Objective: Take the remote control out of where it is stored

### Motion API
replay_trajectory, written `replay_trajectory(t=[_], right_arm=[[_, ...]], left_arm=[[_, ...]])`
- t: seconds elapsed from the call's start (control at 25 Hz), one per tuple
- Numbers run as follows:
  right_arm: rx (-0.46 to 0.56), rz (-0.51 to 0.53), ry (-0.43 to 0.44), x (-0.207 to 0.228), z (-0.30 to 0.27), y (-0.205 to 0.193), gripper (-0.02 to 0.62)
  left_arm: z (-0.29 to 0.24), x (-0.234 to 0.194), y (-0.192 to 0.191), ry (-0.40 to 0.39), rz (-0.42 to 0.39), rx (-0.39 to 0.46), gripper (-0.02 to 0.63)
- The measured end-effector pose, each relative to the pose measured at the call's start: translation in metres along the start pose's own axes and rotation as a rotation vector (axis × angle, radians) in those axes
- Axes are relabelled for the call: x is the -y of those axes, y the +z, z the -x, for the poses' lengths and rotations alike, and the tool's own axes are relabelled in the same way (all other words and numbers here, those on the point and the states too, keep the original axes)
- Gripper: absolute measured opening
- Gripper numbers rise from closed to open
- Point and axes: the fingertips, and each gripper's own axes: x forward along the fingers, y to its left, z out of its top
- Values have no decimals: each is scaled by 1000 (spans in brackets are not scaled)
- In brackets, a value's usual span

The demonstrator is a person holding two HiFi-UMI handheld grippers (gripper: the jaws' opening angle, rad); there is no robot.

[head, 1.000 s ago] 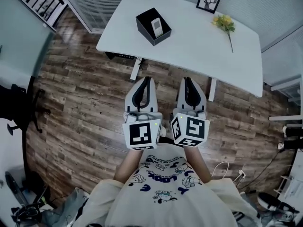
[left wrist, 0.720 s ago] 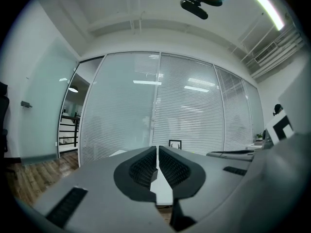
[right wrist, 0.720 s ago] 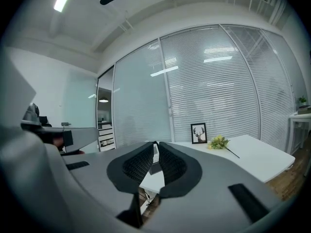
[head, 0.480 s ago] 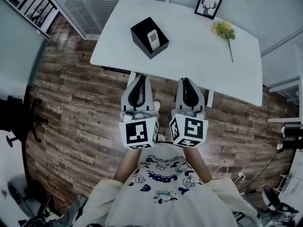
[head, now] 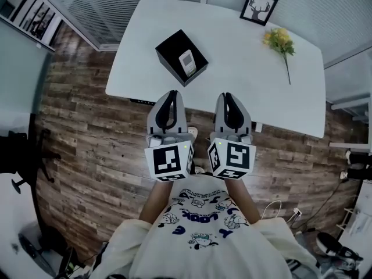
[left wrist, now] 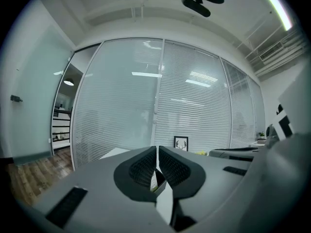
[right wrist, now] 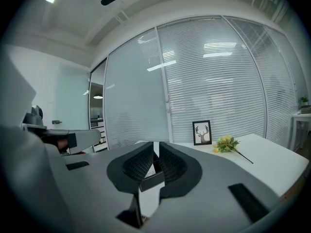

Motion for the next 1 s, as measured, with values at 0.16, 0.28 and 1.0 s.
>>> replay_trajectory(t=[0.16,0.28,1.0], right_arm=[[-23,-2,-10,3,-27,-3,54],[-35,-3,-16,6,-46,-3,54],[-129,-19,-35,20,-130,-18,54]], left_arm=[[-27,-11,-3,4,10,-16,26],[-47,-18,-7,10,21,-33,26],[-138,-32,-41,-49,54,-168,31]])
